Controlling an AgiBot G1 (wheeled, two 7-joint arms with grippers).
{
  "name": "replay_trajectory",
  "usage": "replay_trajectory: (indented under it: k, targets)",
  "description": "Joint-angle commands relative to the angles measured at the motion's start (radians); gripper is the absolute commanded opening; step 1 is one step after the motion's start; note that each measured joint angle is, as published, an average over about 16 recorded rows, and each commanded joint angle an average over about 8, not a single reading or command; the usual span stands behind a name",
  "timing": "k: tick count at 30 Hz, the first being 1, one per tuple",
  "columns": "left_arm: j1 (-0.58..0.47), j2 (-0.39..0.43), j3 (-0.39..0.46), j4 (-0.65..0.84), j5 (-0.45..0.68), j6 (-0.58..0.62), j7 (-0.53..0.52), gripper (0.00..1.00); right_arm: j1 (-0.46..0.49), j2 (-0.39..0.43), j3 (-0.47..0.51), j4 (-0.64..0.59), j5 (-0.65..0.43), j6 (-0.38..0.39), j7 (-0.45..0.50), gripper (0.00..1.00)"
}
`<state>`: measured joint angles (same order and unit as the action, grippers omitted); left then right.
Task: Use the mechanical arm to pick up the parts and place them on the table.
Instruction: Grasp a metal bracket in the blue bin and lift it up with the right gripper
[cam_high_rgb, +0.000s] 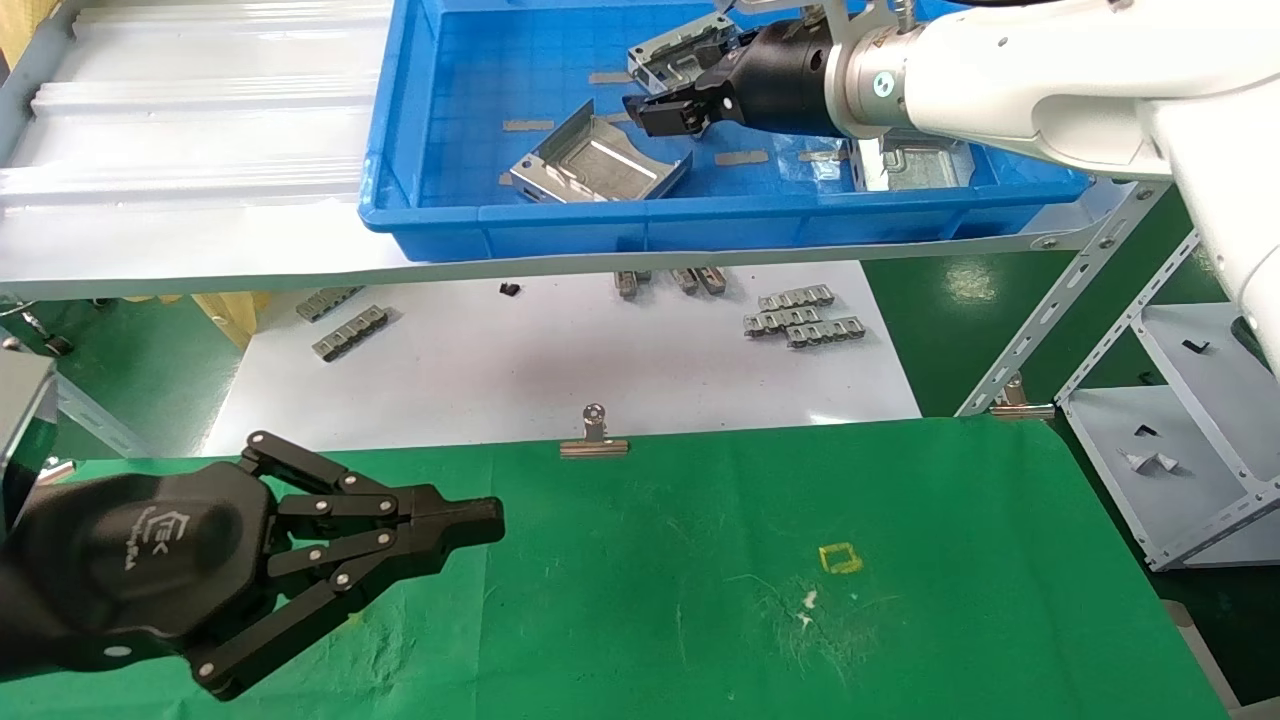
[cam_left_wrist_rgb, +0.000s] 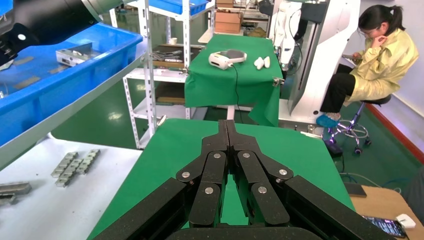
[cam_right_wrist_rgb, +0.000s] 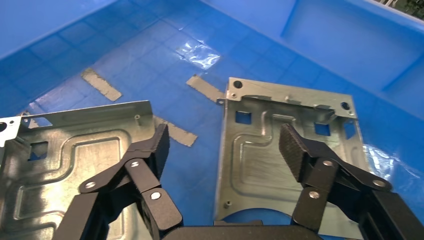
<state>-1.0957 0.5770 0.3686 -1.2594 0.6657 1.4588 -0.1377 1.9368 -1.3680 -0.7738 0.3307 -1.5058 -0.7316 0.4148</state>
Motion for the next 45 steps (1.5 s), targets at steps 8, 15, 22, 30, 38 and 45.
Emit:
replay_trajectory:
  k: [8,15,22,30,38,45]
  targets:
    - [0.0,0.0,0.0,0.0,0.0,0.0,0.0,0.0,-0.016,0.001,-0.078,0.026,0.059,0.068,0.072,0.0]
    - [0.0,0.0,0.0,0.0,0.0,0.0,0.0,0.0,-0.023,0.0,-0.128,0.043,0.113,0.109,0.087,0.0]
    - [0.0,0.0,0.0,0.0,0.0,0.0,0.0,0.0,-0.026,0.001,-0.191,0.051,0.147,0.118,0.092,0.0]
    - [0.0,0.0,0.0,0.0,0.0,0.0,0.0,0.0,-0.012,0.006,-0.236,0.044,0.191,0.123,0.068,0.0]
    - [0.0,0.0,0.0,0.0,0.0,0.0,0.0,0.25,0.004,0.022,-0.216,0.023,0.269,0.084,-0.049,0.0]
    - [0.0,0.0,0.0,0.0,0.0,0.0,0.0,1.0,0.031,0.072,-0.193,0.026,0.306,-0.021,-0.216,0.0]
